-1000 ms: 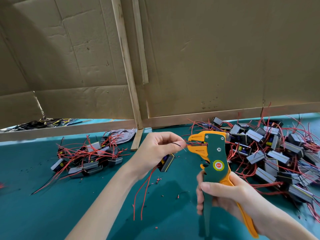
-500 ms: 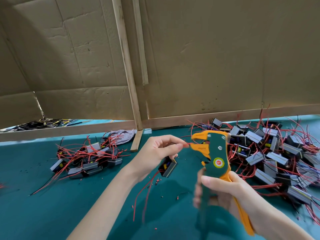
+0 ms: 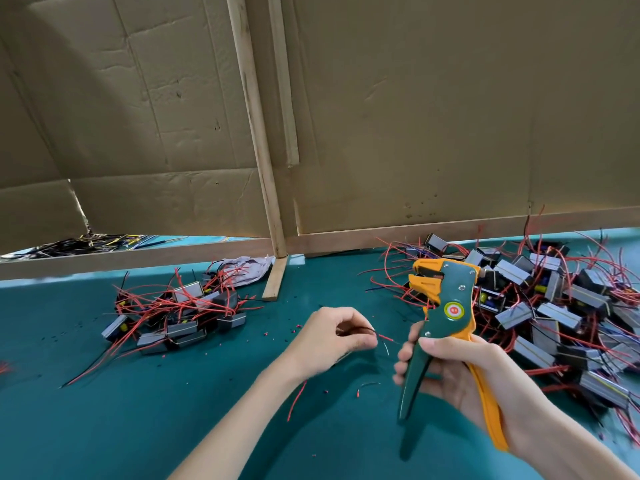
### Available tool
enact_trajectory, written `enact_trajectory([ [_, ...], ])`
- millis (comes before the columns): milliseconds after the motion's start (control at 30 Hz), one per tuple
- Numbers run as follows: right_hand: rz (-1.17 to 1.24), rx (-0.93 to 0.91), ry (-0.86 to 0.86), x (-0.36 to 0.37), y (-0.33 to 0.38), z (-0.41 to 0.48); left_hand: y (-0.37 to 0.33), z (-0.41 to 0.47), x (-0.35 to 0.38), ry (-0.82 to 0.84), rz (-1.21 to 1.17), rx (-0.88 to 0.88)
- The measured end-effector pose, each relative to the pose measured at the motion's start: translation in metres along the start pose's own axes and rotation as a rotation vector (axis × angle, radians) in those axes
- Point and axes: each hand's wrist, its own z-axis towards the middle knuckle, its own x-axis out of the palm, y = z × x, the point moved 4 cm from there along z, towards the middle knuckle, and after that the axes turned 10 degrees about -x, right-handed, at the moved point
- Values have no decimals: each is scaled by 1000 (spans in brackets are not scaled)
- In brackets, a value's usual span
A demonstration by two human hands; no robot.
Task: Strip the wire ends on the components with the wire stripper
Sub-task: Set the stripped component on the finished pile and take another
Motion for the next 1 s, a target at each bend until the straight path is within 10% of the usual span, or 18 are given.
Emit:
enact_trajectory([
  [1000, -62, 41, 210, 17, 3, -7, -65, -27, -27, -157, -258, 193],
])
